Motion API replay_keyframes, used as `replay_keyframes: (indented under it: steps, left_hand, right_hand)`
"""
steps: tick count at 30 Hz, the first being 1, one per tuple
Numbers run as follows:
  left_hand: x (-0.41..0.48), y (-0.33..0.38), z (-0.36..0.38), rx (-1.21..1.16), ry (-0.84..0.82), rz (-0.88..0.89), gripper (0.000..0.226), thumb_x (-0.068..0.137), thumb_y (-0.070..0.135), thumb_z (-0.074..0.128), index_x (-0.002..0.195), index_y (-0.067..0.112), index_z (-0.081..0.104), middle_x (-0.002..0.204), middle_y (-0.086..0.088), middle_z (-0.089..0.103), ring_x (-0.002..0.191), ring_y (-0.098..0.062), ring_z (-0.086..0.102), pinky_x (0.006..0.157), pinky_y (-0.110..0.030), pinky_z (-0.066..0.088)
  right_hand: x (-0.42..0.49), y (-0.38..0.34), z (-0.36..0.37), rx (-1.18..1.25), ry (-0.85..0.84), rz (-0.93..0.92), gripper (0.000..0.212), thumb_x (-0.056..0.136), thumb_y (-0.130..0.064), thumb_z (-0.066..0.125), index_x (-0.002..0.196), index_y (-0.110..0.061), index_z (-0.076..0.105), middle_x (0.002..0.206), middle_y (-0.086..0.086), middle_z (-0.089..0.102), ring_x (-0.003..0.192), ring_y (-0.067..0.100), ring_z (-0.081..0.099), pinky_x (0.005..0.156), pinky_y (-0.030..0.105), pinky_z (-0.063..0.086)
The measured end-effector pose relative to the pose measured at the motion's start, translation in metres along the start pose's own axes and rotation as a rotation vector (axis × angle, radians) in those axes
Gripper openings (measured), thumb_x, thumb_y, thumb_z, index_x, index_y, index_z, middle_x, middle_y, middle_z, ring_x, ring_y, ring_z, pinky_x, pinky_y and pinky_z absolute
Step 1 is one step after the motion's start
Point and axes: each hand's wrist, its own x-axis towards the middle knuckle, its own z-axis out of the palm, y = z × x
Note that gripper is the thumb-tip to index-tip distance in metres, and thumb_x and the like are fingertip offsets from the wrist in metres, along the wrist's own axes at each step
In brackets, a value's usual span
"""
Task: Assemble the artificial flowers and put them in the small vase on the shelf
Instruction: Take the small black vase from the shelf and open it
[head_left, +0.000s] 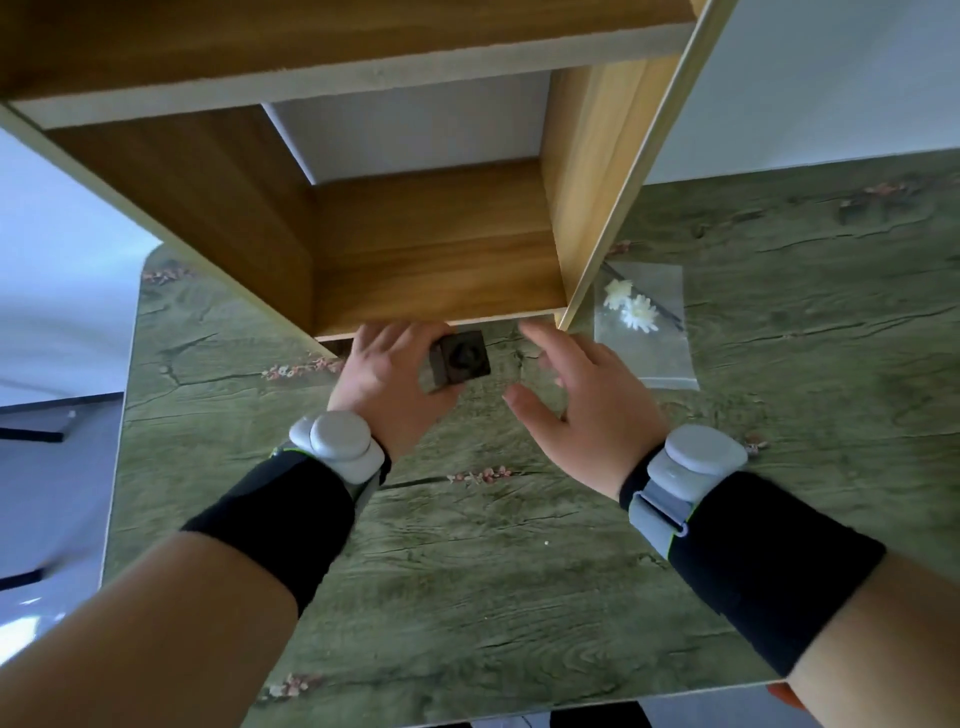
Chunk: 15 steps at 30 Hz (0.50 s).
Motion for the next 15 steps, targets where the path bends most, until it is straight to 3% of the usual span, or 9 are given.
replay_keyframes:
  steps: [5, 8, 12, 15]
  left_hand:
    - [-0.041, 0.01, 0.009, 0.01, -0.036, 0.044, 0.052, 0.07, 0.033, 0.08, 0.117, 0.019, 0.064, 0.11, -0.003, 0.065, 0.107, -0.034, 0.053, 0.096, -0.039, 0.039]
    - [-0.058, 0.015, 0.01, -0.003, -0.029, 0.056, 0.051, 0.072, 0.04, 0.071, 0.118, 0.02, 0.065, 0.108, -0.003, 0.064, 0.105, -0.035, 0.053, 0.093, -0.042, 0.045]
    - [-0.076, 0.019, 0.009, -0.042, -0.066, 0.049, 0.052, 0.073, 0.039, 0.075, 0.121, 0.021, 0.064, 0.11, 0.0, 0.062, 0.105, -0.031, 0.053, 0.095, -0.039, 0.043]
    - [-0.083, 0.014, 0.008, -0.102, -0.07, 0.032, 0.049, 0.076, 0.042, 0.072, 0.12, 0.023, 0.064, 0.108, 0.001, 0.062, 0.104, -0.028, 0.054, 0.096, -0.037, 0.042]
  right_hand:
    - [-0.012, -0.017, 0.011, 0.009, -0.091, -0.03, 0.053, 0.095, -0.05, 0.05, 0.141, -0.025, 0.044, 0.092, -0.005, 0.063, 0.075, 0.012, 0.059, 0.065, 0.037, 0.053]
    - [-0.018, -0.024, 0.018, -0.006, -0.104, -0.032, 0.04, 0.095, -0.048, 0.053, 0.12, -0.017, 0.059, 0.075, -0.004, 0.063, 0.06, 0.012, 0.057, 0.053, 0.033, 0.049]
    - [-0.025, -0.03, 0.023, -0.005, -0.093, -0.084, 0.026, 0.097, -0.035, 0.057, 0.097, -0.01, 0.06, 0.072, 0.004, 0.061, 0.061, 0.023, 0.056, 0.055, 0.042, 0.048]
    - [-0.03, -0.033, 0.024, -0.064, -0.12, -0.207, 0.013, 0.097, -0.021, 0.058, 0.101, -0.008, 0.06, 0.085, 0.007, 0.06, 0.075, 0.027, 0.057, 0.063, 0.042, 0.048]
